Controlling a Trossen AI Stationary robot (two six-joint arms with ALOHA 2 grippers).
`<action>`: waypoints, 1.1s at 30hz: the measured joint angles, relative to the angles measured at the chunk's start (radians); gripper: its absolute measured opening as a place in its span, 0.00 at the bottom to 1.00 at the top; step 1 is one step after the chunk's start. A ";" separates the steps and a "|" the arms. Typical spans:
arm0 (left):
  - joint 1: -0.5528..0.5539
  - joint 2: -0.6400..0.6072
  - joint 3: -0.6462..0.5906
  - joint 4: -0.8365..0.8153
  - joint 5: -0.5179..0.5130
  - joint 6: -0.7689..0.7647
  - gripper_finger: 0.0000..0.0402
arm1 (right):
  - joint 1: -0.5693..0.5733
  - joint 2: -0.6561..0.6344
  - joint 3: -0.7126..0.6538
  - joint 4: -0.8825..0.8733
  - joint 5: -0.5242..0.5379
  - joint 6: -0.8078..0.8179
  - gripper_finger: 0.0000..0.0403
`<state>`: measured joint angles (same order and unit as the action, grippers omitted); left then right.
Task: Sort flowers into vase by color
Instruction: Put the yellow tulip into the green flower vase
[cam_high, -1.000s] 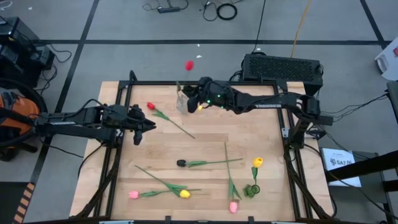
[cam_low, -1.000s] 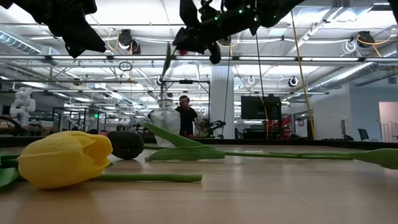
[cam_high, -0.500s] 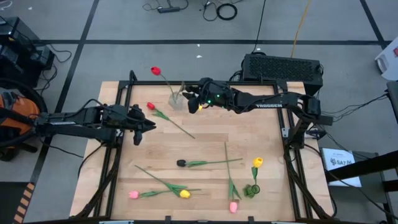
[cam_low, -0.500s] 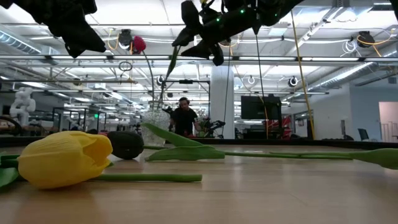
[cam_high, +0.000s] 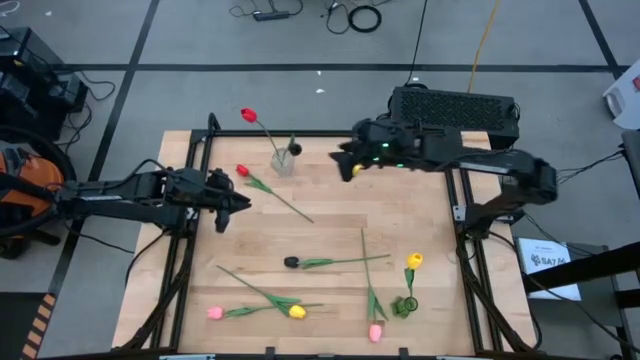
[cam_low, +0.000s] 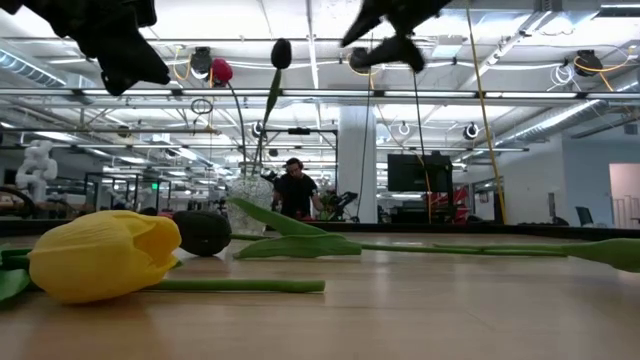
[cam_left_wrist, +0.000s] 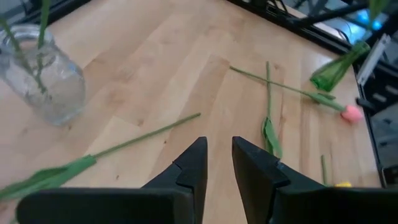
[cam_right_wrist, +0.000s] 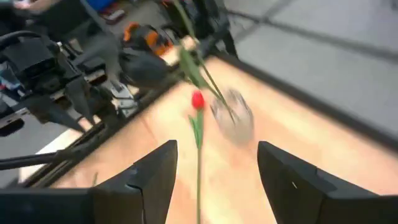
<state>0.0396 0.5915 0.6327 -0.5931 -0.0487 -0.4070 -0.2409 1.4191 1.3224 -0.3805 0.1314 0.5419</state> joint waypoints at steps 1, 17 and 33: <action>-0.004 0.006 0.000 0.001 -0.004 -0.025 0.20 | 0.000 -0.031 0.000 -0.060 0.000 0.040 0.53; -0.351 0.454 0.125 0.158 -0.161 -0.190 0.20 | 0.084 -0.268 0.000 -0.944 0.101 0.222 0.53; -0.588 0.998 0.345 0.035 0.049 -0.221 0.20 | 0.161 -0.277 -0.001 -1.128 0.051 0.094 0.53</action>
<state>-0.5489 1.5896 0.9780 -0.5583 -0.0002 -0.6279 -0.0800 1.1417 1.3214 -1.5090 0.1826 0.6363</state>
